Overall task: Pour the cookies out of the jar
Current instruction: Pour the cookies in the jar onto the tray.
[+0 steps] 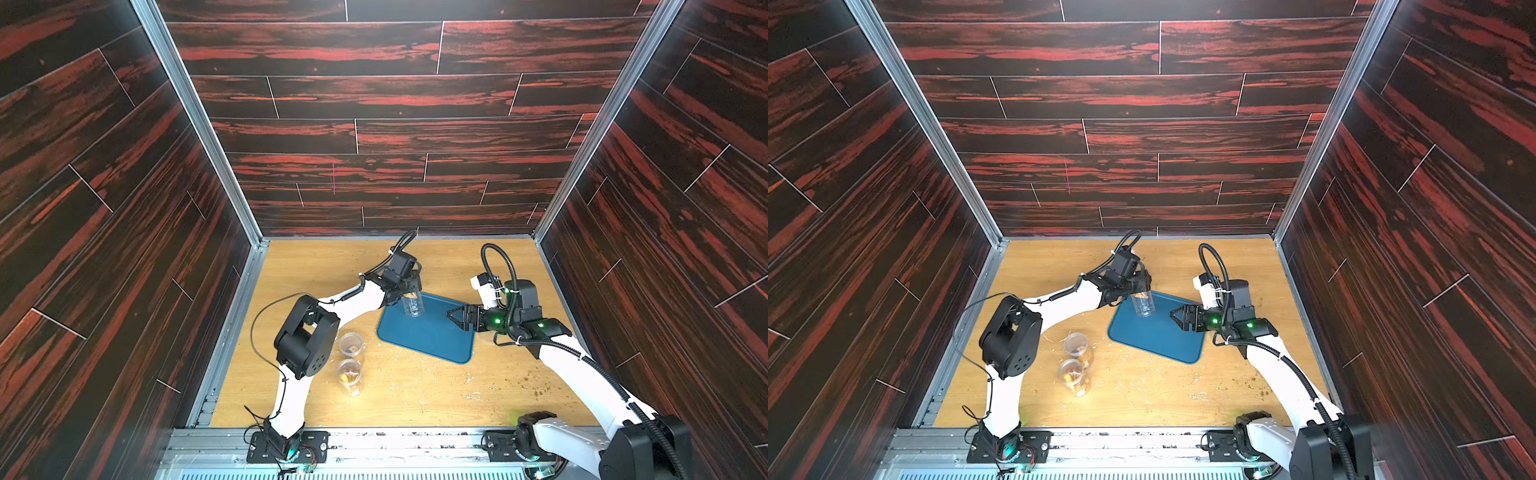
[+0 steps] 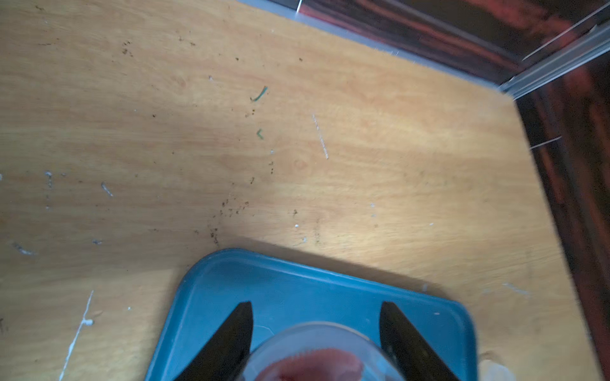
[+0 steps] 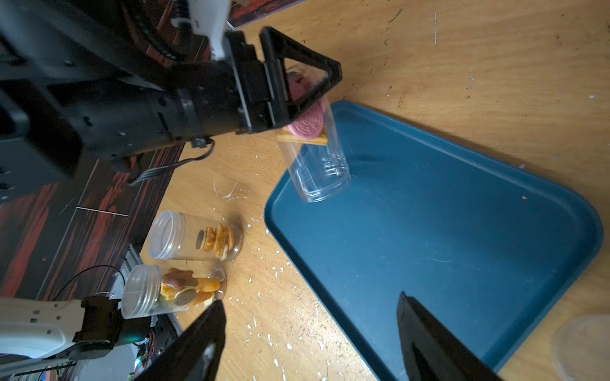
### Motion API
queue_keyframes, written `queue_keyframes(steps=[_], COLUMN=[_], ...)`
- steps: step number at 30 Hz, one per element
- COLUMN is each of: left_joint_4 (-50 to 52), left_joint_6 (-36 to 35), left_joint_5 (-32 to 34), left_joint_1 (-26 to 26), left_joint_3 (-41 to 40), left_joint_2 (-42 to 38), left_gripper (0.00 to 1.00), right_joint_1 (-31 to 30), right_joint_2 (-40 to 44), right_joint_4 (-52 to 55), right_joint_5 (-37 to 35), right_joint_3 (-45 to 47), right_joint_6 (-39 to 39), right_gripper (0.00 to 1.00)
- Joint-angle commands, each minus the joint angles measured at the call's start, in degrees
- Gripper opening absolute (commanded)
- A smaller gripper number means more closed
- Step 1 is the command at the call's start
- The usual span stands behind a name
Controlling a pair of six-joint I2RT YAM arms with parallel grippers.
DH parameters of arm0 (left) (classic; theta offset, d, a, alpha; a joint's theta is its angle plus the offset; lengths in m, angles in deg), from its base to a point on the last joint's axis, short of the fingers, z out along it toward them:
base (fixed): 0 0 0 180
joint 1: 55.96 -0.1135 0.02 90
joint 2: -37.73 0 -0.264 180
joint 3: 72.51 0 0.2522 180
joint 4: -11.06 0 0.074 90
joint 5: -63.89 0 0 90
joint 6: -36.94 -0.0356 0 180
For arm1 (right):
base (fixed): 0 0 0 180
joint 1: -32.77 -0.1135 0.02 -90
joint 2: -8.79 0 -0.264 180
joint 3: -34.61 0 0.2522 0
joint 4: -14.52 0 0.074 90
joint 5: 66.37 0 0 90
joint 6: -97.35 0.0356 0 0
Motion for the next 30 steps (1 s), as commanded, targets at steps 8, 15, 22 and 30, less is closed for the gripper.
queue_keyframes(steps=[8,15,22,30], left_joint_4=[-2.78,-3.74,-2.83,-1.5], left_joint_6=[-8.49,-9.63,-8.26,-6.19], left_joint_5=[2.45,2.63,3.17,4.28], left_joint_1=[1.87,2.78,2.82,2.78], left_joint_3=[2.06,1.49,0.99,0.83], left_joint_2=[-0.38,-0.23,-0.19,-0.05], left_gripper=[0.59,0.6,0.6,0.66], right_joint_1=[-0.65,-0.6,-0.67,-0.84], right_joint_2=[2.92,3.42,3.15,3.15], right_joint_4=[0.69,0.82,0.64,0.52], right_joint_5=[0.2,0.58,0.68,0.76], right_joint_3=[1.21,1.3,1.73,1.82], right_joint_6=[-1.46,-1.3,-0.99,-0.86], right_gripper=[0.84,0.85,0.85,0.85])
